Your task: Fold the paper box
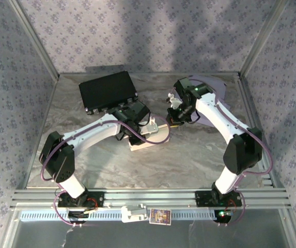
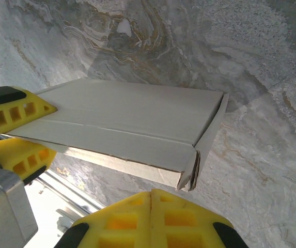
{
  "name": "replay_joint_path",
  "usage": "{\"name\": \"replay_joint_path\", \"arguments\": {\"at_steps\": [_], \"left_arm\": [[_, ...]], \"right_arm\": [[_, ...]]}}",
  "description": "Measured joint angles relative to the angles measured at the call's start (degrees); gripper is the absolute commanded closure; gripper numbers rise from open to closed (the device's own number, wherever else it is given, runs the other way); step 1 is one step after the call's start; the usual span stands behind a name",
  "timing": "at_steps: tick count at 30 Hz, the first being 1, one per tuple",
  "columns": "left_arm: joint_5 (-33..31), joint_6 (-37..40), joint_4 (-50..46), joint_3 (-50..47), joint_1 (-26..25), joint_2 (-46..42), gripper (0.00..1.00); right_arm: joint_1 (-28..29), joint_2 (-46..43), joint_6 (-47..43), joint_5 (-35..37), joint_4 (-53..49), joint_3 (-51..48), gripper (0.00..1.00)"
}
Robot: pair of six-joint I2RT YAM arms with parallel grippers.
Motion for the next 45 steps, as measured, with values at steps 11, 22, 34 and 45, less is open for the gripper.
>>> {"name": "replay_joint_path", "arguments": {"at_steps": [11,22,34,45], "left_arm": [[-0.1,0.4,0.1,0.0,0.0,0.0,0.83],[1.4,5.4,-0.1,-0.8,3.6,-0.8,0.85],[1.9,7.5,-0.2,-0.8,4.1,-0.8,0.85],[1.9,7.5,-0.2,-0.8,4.1,-0.8,0.85]], "right_arm": [[2.6,-14.3,1.8,8.2,8.6,-9.6,0.63],[5.0,-12.9,5.8,14.3,12.6,-10.4,0.73],[7.6,-9.2,7.0,17.1,13.6,-10.8,0.69],[7.5,-6.4,6.7,17.1,14.3,-10.4,0.78]]}}
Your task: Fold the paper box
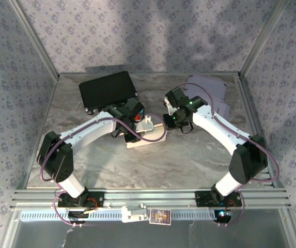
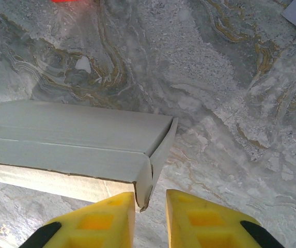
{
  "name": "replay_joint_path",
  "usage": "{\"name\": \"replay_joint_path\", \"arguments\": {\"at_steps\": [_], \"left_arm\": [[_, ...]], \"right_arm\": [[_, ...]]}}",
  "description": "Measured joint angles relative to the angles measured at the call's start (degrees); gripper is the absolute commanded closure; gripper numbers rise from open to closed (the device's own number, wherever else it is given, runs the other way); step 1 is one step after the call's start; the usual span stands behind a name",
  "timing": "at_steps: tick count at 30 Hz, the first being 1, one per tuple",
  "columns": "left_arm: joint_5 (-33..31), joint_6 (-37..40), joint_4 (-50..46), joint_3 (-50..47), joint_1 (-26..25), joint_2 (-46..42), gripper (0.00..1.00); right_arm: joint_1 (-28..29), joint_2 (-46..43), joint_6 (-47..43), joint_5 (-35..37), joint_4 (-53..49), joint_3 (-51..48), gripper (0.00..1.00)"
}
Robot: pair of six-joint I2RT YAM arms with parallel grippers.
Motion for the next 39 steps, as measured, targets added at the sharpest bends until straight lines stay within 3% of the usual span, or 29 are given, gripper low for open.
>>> {"name": "replay_joint_path", "arguments": {"at_steps": [28,39], "left_arm": [[0.0,-0.7,0.2,0.0,0.0,0.0,0.86],[0.0,-1.6,0.2,0.1,0.3,0.1,0.83]], "right_arm": [[0.0,1.7,-1.6,-0.2,0.6,1.4,1.0],[1.2,1.1,-1.9,2.1,2.3,0.1,1.0]]}}
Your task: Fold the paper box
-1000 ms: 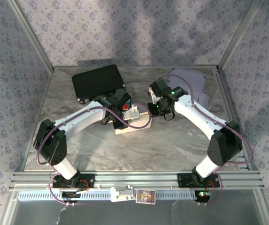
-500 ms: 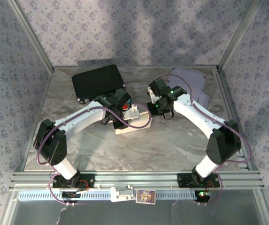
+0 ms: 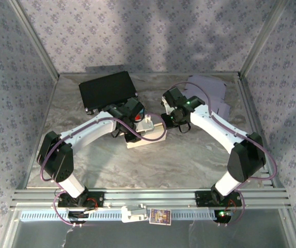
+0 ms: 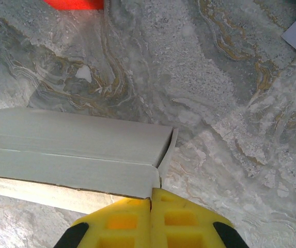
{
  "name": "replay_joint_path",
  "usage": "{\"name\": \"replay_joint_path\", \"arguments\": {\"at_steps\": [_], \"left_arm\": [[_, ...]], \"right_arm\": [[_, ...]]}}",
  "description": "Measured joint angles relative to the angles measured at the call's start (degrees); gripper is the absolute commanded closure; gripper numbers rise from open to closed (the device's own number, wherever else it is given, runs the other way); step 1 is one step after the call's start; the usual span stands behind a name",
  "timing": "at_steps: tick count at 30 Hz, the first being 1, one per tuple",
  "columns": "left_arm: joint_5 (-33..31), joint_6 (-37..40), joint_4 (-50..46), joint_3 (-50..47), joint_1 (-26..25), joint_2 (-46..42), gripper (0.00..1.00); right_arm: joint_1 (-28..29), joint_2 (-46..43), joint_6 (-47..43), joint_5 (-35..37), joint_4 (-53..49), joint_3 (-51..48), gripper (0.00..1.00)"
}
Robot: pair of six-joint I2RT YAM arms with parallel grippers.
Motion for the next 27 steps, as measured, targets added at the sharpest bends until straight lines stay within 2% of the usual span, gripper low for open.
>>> {"name": "replay_joint_path", "arguments": {"at_steps": [6,12,18,27], "left_arm": [[0.3,-0.5,0.0,0.2,0.2,0.1,0.8],[0.7,-0.8,0.0,0.2,0.6,0.1,0.65],[0.6,-4.4,0.2,0.2,1.3,0.5,0.54],[-0.7,-11.4,2.3,-3.4,1.4,-2.7,0.48]], "right_arm": [[0.9,-3.0,0.0,1.7,4.9,-4.8,1.0],[1.7,-5.4,0.0,3.6,9.4,-8.7,1.0],[3.0,-6.8,0.0,5.6,11.0,-10.9,1.0],[4.7,-7.3,1.2,8.8,11.3,-11.4,1.0]]}}
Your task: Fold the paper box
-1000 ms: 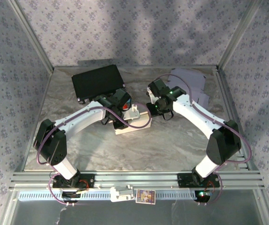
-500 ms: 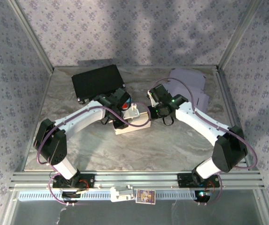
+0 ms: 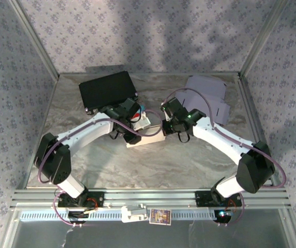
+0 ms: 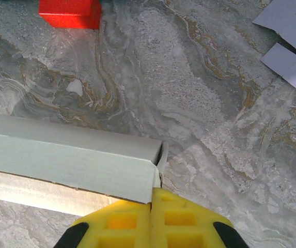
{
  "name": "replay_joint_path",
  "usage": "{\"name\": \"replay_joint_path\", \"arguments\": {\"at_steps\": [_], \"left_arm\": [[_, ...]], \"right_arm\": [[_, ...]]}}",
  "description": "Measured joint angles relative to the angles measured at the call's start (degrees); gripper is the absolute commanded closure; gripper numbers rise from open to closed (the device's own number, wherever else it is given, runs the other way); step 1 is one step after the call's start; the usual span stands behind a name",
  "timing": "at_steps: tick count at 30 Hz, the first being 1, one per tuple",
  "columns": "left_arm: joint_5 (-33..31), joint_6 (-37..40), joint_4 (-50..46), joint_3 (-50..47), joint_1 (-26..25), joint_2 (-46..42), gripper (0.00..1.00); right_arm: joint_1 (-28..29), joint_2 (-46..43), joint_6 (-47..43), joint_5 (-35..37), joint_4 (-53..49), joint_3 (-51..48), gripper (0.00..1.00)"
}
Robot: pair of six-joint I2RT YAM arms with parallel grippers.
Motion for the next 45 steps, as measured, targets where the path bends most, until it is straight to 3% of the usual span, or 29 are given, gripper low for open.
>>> {"name": "replay_joint_path", "arguments": {"at_steps": [19,25,30,38,45], "left_arm": [[-1.0,-11.2,3.8,-5.1,0.2,-9.8,0.43],[-3.1,-22.5,2.4,-4.4,1.4,-14.9,0.52],[-4.1,-30.9,-4.4,-2.3,3.5,-15.9,0.57],[-4.5,-34.6,-12.0,-1.9,4.0,-14.9,0.65],[-5.4,-34.2,-12.6,0.0,4.0,-12.2,0.68]], "right_arm": [[1.4,0.0,1.0,2.3,-0.1,-0.1,1.0],[1.4,0.0,1.0,2.4,-0.3,0.0,1.0],[1.5,0.0,1.0,2.5,-0.4,0.0,1.0],[1.5,0.3,1.1,2.6,-0.6,0.3,1.0],[1.5,0.3,1.4,2.6,-0.6,0.3,1.0]]}}
